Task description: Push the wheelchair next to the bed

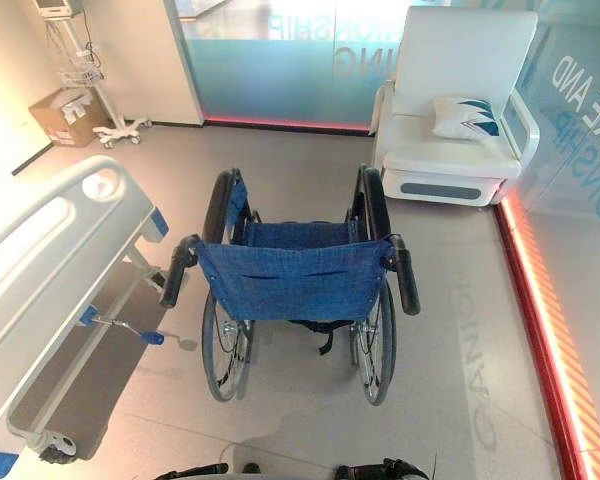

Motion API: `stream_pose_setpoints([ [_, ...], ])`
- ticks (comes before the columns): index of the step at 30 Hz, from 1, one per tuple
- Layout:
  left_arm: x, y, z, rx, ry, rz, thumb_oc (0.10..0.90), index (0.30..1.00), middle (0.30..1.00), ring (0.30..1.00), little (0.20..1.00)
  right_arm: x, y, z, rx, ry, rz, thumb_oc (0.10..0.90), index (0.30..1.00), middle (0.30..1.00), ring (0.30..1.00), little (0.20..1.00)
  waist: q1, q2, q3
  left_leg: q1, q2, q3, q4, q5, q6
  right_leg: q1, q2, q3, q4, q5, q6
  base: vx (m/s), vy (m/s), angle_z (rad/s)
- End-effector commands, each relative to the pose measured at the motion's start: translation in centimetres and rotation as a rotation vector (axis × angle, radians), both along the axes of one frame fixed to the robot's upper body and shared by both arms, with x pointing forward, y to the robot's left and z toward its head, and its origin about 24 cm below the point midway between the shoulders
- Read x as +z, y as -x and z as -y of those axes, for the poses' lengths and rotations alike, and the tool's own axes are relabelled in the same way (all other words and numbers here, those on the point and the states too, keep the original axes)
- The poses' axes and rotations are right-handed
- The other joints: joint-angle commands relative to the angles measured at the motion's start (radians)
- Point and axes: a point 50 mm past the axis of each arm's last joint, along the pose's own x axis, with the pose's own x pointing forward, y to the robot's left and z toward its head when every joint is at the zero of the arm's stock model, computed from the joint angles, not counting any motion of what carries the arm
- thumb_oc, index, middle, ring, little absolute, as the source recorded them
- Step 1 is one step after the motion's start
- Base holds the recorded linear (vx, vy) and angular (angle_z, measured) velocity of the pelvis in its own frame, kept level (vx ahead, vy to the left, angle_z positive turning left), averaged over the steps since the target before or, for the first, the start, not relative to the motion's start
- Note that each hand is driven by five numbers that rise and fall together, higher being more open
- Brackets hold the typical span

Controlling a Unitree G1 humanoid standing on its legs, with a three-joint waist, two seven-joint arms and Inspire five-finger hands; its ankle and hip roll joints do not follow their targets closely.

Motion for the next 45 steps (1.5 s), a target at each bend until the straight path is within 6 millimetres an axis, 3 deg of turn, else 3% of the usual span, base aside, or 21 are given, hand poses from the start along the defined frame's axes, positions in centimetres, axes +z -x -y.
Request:
stream_pose_setpoints([
  [1,-0.3,0.3,1.0,0.031,0.043,-0.050,0.800,0.900,0.900,0.900,0.900,-0.7,3.5,-0.4,0.060,0.000,-0.174,0.800,0.900,0.900,0.900,0.900,-0.016,-0.015,0.036,-0.006,0.013,0.039,0.017,-0.009,-0.030,-0.012,-0.051,-0.009,0.002,0.020,0.015,0.04,0.009,0.00],
  [24,-0.4,0.9,0.5,0.030,0.007,-0.077,0.800,0.900,0.900,0.900,0.900,-0.7,4.0,-0.3,0.057,-0.002,-0.181,0.800,0.900,0.900,0.900,0.900,-0.015,-0.023,0.026,0.017,0.011,0.038,0.013,-0.019,-0.026,0.010,-0.049,-0.009,0.002,0.013,0.013,0.01,0.002,0.00],
  [32,-0.1,-0.2,-0.2,0.225,0.030,0.018,0.800,0.900,0.900,0.900,0.900,-0.6,3.4,0.2,-0.080,0.009,-0.121,0.800,0.900,0.900,0.900,0.900,-0.015,-0.022,0.021,0.028,0.009,0.037,0.013,-0.024,-0.026,0.019,-0.048,-0.008,0.002,0.011,0.014,0.00,0.000,0.00],
  [37,0.8,-2.1,-2.5,0.324,-0.003,0.145,0.800,0.900,0.900,0.900,0.900,0.2,1.8,2.5,-0.248,0.057,-0.008,0.800,0.900,0.900,0.900,0.900,-0.010,-0.022,0.011,0.035,0.010,0.040,0.014,-0.025,-0.026,0.026,-0.047,-0.008,0.002,0.010,0.018,0.00,0.000,0.00],
  [38,1.6,-3.5,-3.7,0.359,-0.019,0.214,0.800,0.900,0.900,0.900,0.900,0.9,0.7,3.8,-0.309,0.084,0.063,0.800,0.900,0.900,0.900,0.900,-0.007,-0.022,0.008,0.038,0.012,0.042,0.012,-0.026,-0.026,0.026,-0.046,-0.009,0.002,0.009,0.019,0.00,0.000,0.00],
  [40,2.1,-4.3,-4.6,0.387,-0.036,0.265,0.800,0.900,0.900,0.900,0.900,1.5,-0.2,4.8,-0.345,0.114,0.126,0.800,0.900,0.900,0.900,0.900,-0.006,-0.022,0.006,0.040,0.013,0.042,0.010,-0.026,-0.026,0.026,-0.046,-0.009,0.002,0.010,0.019,0.00,0.000,0.00],
  [41,3.2,-5.3,-6.0,0.427,-0.054,0.337,0.800,0.900,0.900,0.900,0.900,2.6,-1.6,6.2,-0.394,0.161,0.217,0.800,0.900,0.900,0.900,0.900,-0.004,-0.025,0.005,0.039,0.015,0.044,0.009,-0.026,-0.025,0.025,-0.045,-0.009,0.002,0.010,0.020,0.00,0.000,0.00],
  [43,4.0,-5.8,-7.1,0.458,-0.071,0.387,0.800,0.900,0.900,0.900,0.900,3.5,-2.3,7.1,-0.422,0.197,0.277,0.800,0.900,0.900,0.900,0.900,-0.003,-0.026,0.003,0.039,0.015,0.045,0.009,-0.026,-0.025,0.024,-0.045,-0.009,0.002,0.012,0.021,0.00,0.000,0.00],
  [45,6.2,-6.9,-10.1,0.505,-0.114,0.495,0.800,0.900,0.900,0.900,0.900,6.1,-4.0,9.8,-0.470,0.293,0.407,0.800,0.900,0.900,0.900,0.900,-0.005,-0.030,0.003,0.037,0.015,0.048,0.009,-0.026,-0.023,0.022,-0.045,-0.008,0.002,0.014,0.022,0.00,0.000,0.00],
])
